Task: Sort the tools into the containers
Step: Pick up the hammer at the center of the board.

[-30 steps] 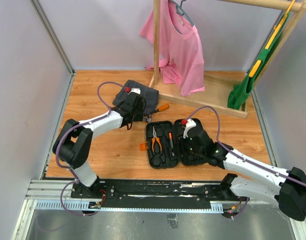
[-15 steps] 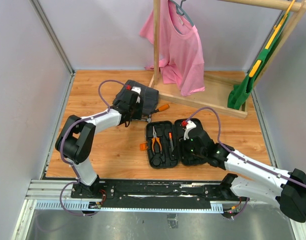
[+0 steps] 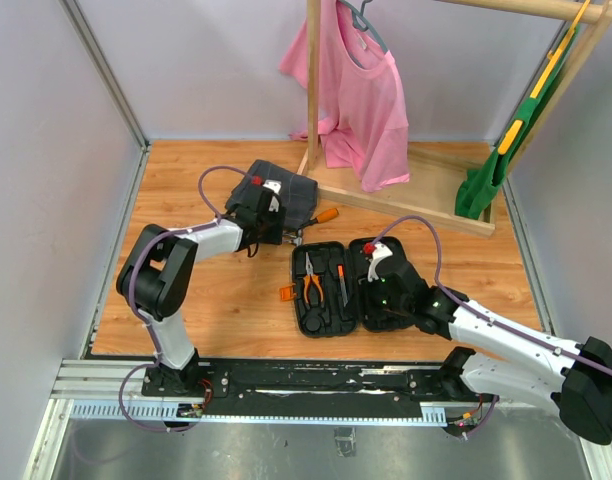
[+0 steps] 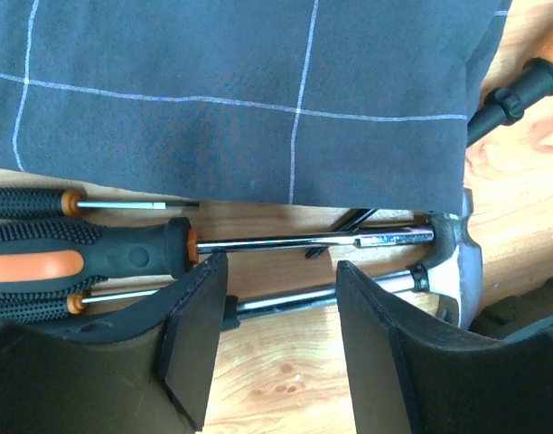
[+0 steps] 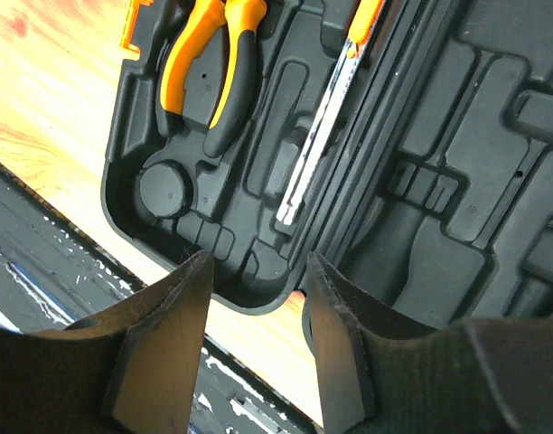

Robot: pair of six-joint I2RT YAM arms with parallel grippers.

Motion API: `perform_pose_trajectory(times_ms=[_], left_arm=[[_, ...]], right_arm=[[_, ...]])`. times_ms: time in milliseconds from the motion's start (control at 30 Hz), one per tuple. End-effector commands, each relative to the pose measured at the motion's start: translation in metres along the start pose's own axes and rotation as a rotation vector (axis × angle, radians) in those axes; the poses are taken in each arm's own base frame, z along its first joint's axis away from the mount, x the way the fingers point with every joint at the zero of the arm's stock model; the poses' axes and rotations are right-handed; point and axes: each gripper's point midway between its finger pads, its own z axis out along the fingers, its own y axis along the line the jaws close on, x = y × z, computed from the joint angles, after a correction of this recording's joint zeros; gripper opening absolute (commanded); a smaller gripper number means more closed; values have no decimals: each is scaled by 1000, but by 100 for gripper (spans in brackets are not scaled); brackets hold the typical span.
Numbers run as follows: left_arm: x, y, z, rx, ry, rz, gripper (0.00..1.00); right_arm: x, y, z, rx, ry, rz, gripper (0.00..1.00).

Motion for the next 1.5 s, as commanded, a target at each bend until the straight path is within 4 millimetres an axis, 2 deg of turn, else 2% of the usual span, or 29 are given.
perform_pose_trajectory(times_ms=[0,267,633,1100,1200,1367,1467], left_arm=[[11,5,9,6,24,9,56],[26,3,8,15,83,-14,55],[48,-2,-14,44,120,-106,54],[64,1,-37,28,131,-186,54],[59,-1,-42,51,97,-180,56],[37,-12,-57,141,-27,-160,63],[32,-8,-60,132,-68,-135,65]], right_arm=[[-1,-2,-2,7,4,20,47],[2,-3,-2,12,16,13,48],[5,-4,3,9,26,20,48],[7,-3,6,4,29,33,48],[9,-3,7,4,34,34,49],[9,-1,8,-6,38,39,49],[9,0,8,-11,43,40,49]])
